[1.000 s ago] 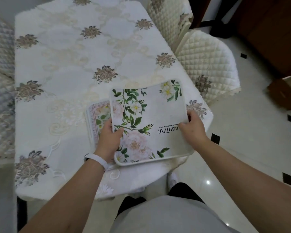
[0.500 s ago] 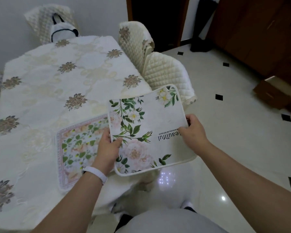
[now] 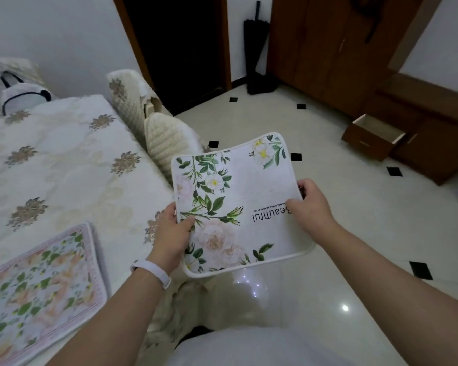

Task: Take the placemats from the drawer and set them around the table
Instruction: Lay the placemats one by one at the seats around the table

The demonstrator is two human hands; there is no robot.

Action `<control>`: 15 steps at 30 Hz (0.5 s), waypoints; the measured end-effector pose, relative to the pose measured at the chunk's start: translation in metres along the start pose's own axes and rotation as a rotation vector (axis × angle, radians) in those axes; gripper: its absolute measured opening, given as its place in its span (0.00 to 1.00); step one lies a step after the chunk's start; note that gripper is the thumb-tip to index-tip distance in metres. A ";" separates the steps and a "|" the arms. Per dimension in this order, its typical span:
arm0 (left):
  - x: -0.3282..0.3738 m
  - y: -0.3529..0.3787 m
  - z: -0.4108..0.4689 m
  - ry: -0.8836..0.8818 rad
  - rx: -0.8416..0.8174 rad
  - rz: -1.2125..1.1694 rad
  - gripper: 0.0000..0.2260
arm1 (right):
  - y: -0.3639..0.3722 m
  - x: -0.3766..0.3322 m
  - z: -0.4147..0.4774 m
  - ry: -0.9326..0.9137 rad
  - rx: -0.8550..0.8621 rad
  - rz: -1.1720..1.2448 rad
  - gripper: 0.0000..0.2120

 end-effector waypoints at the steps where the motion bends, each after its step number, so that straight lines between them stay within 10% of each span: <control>1: 0.002 0.014 0.007 0.003 -0.016 -0.002 0.15 | -0.011 0.002 0.007 0.005 0.016 0.013 0.14; 15: -0.005 0.162 0.164 0.015 -0.253 -0.052 0.15 | -0.073 0.000 0.140 0.124 0.168 0.122 0.13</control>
Point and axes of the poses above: each hand's wrist, its own z-axis towards the middle knuckle, its own y-axis out of the palm, x = y × z, the point moved 8 cm from there along z, towards the middle knuckle, and after that the axes turned 14 degrees about y, right-handed, at the moved point
